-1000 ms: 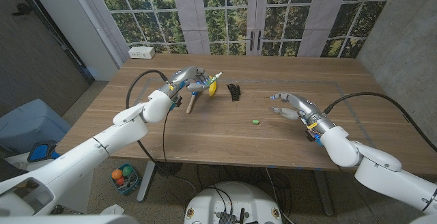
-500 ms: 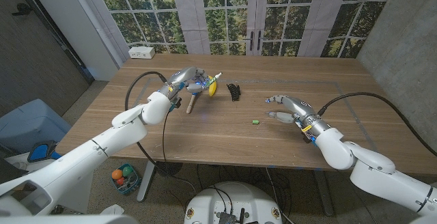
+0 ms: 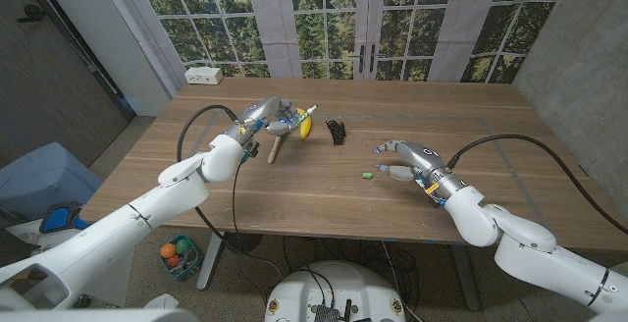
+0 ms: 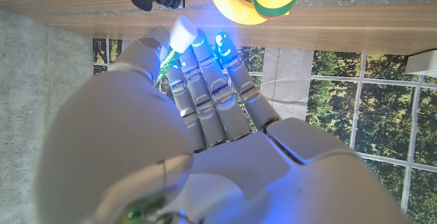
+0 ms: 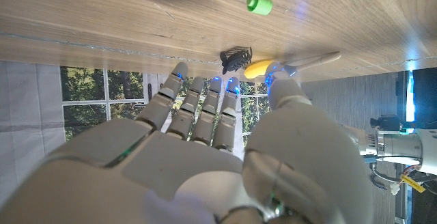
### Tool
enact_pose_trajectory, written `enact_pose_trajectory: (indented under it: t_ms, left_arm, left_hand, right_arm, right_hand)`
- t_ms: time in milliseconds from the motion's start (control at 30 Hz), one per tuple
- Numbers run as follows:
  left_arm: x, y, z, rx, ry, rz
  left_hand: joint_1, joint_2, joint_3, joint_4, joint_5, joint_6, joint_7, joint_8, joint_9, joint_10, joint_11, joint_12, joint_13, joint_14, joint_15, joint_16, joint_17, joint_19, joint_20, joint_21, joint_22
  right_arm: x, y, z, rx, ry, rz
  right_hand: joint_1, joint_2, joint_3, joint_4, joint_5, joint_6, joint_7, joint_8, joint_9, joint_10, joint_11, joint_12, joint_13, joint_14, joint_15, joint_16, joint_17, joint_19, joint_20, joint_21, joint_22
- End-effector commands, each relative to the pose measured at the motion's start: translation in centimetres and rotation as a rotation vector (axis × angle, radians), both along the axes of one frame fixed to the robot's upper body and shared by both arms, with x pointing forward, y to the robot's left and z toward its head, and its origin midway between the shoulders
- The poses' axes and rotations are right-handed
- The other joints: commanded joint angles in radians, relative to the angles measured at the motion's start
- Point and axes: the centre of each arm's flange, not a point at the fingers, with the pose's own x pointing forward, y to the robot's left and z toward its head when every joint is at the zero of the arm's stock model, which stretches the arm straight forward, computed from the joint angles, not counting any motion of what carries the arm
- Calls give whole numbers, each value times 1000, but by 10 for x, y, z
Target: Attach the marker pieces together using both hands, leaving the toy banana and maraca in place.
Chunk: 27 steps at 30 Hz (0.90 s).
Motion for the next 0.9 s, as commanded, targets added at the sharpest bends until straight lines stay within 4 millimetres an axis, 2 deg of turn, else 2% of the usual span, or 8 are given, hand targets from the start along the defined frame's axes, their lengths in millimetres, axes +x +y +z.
enact_pose_trajectory:
  t_ms: [33,533,900]
  left_arm:
    - [-3,4,-3,-10,3,9]
    - [-4,6,-6,-18,5,11]
    - [-4,7,-6,-18,10,10]
  left_hand:
    - [-12,27,89,82,135,-3,-3,9,628,126,-121,24,744,61,-90,-3,4,-4,-64,7,1]
    - [-17,25,97,82,138,-5,-3,15,623,127,-121,24,745,62,-90,-9,14,-9,-66,20,-7]
    - [-19,23,103,80,140,-6,-3,19,620,127,-121,23,744,63,-90,-12,20,-12,-66,27,-12]
  right_arm:
    - [5,13,-10,-33,-9,-6]
    - [16,20,-16,-50,18,-15]
    - [24,22,-21,-66,36,-35]
  right_hand:
    - [10,18,-3,0,5,19,-7,6,5,19,-5,12,9,10,-105,12,8,15,-8,3,4]
    - [28,25,-12,1,5,29,-12,4,6,22,-8,16,20,16,-110,23,19,23,-13,5,5]
    - [36,20,-23,1,5,37,-11,2,6,30,-6,20,28,15,-107,30,27,24,-6,4,5]
